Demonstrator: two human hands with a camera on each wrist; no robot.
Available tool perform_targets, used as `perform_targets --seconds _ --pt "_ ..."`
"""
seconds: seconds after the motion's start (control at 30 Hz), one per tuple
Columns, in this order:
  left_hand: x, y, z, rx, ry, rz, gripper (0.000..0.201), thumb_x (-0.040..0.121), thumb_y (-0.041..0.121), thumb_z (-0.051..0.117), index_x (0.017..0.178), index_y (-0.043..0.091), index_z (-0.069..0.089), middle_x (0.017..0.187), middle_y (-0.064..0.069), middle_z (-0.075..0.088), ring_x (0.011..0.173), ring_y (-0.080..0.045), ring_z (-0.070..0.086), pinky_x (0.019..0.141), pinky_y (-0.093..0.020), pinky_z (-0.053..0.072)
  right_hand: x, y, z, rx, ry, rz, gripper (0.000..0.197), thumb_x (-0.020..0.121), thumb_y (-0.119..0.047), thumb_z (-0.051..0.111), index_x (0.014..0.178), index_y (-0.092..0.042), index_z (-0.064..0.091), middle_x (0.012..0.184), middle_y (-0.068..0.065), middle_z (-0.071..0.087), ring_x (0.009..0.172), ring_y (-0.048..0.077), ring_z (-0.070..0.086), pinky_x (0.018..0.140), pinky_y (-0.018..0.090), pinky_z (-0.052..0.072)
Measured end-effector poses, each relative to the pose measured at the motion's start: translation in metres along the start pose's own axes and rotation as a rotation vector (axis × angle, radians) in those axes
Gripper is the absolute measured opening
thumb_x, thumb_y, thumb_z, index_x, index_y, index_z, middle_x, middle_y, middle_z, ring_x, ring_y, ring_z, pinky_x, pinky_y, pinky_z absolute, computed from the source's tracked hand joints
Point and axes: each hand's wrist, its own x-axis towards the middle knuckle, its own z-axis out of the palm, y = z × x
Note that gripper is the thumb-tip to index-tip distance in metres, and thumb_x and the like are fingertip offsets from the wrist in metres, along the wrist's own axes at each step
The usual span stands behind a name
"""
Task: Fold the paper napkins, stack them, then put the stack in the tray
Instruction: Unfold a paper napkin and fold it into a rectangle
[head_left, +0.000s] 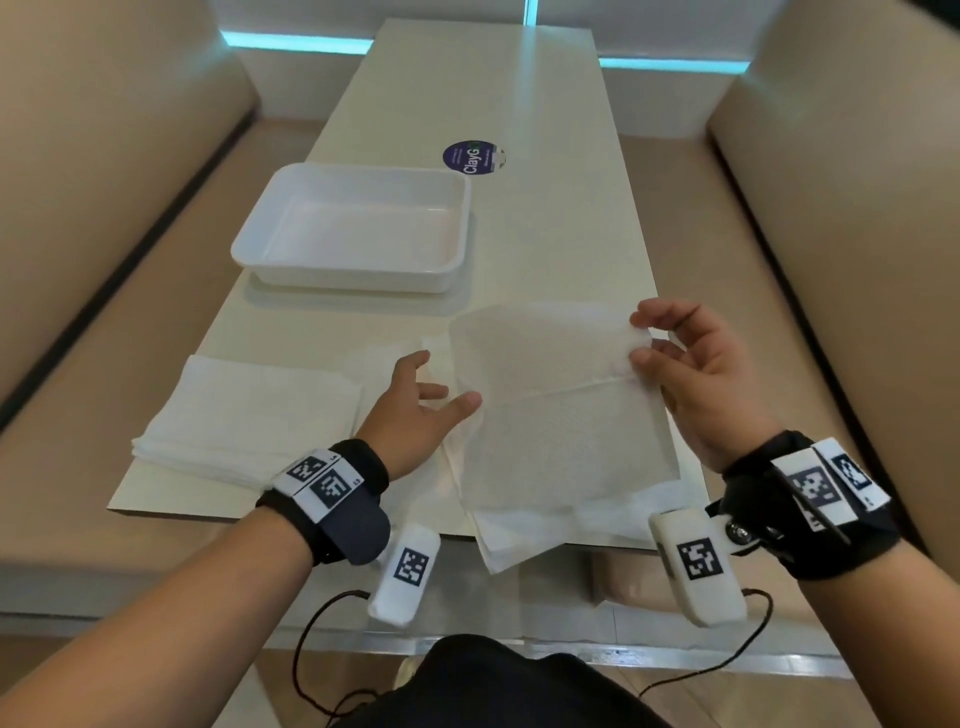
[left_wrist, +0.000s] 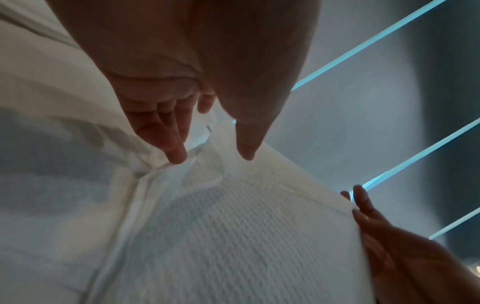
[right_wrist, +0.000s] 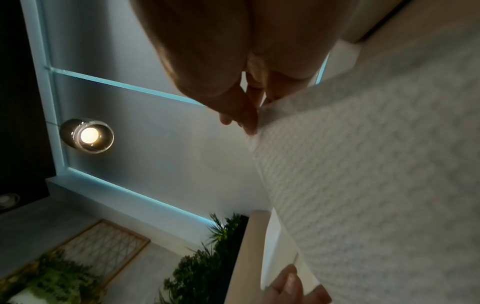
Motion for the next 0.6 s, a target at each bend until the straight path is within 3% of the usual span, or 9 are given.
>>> perform_targets --seconds 0.07,0.13,0.23,0.33,0.47,0.6 --pt "0.001 0.003 0.002 0.001 -0.033 -0.012 0.086 0.083 0.048 0.068 0.148 0.027 0.017 0.113 0.007 0.066 0.102 -0.013 0.063 0.089 -0.03 0.044 0.001 -0.001 -0.004 0.062 0.037 0.011 0.038 0.088 0.015 0.048 0.101 -0.019 0.058 0.106 -0.004 0.058 0.075 0.004 0.06 0.074 0.02 0.052" --pt "0.004 0.002 0.004 0.003 -0.039 0.002 0.081 0.084 0.044 0.069 0.148 0.026 0.021 0.103 0.009 0.071 0.101 -0.013 0.063 0.092 -0.03 0.043 0.002 0.001 -0.006 0.104 0.06 0.032 0.037 0.088 0.016 0.047 0.101 -0.017 0.057 0.106 -0.003 0.058 0.073 0.004 0.06 0.072 0.018 0.053" --pt "0.008 0.003 0.006 -0.004 -0.027 0.026 0.066 0.087 0.038 0.067 0.143 0.025 0.034 0.105 0.006 0.07 0.105 -0.014 0.062 0.094 -0.029 0.042 0.001 0.005 -0.01 0.147 0.081 0.062 0.036 0.088 0.016 0.046 0.101 -0.016 0.056 0.106 -0.002 0.058 0.073 0.005 0.062 0.07 0.019 0.054" --pt "0.009 0.005 0.007 -0.038 -0.034 0.052 0.054 0.09 0.033 0.065 0.138 0.024 0.043 0.101 0.006 0.072 0.104 -0.007 0.061 0.092 -0.025 0.041 0.001 0.006 -0.01 0.193 0.068 0.067 0.034 0.088 0.016 0.047 0.101 -0.015 0.055 0.106 -0.002 0.057 0.076 0.008 0.062 0.069 0.02 0.054" --pt "0.014 0.004 0.008 -0.075 -0.009 0.062 0.044 0.089 0.034 0.066 0.13 0.027 0.048 0.093 0.006 0.074 0.099 -0.009 0.063 0.1 -0.04 0.046 0.003 0.001 -0.007 0.214 0.034 0.04 0.03 0.082 0.007 0.055 0.101 -0.016 0.056 0.106 -0.003 0.058 0.077 0.008 0.061 0.068 0.021 0.052" --pt "0.016 0.005 0.009 -0.134 0.027 0.138 0.038 0.088 0.023 0.069 0.122 0.028 0.053 0.083 0.002 0.073 0.088 -0.011 0.064 0.097 -0.041 0.048 0.008 0.0 -0.006 0.047 0.077 0.035 0.034 0.089 0.013 0.051 0.101 -0.018 0.057 0.111 0.001 0.059 0.078 0.008 0.062 0.07 0.02 0.053"
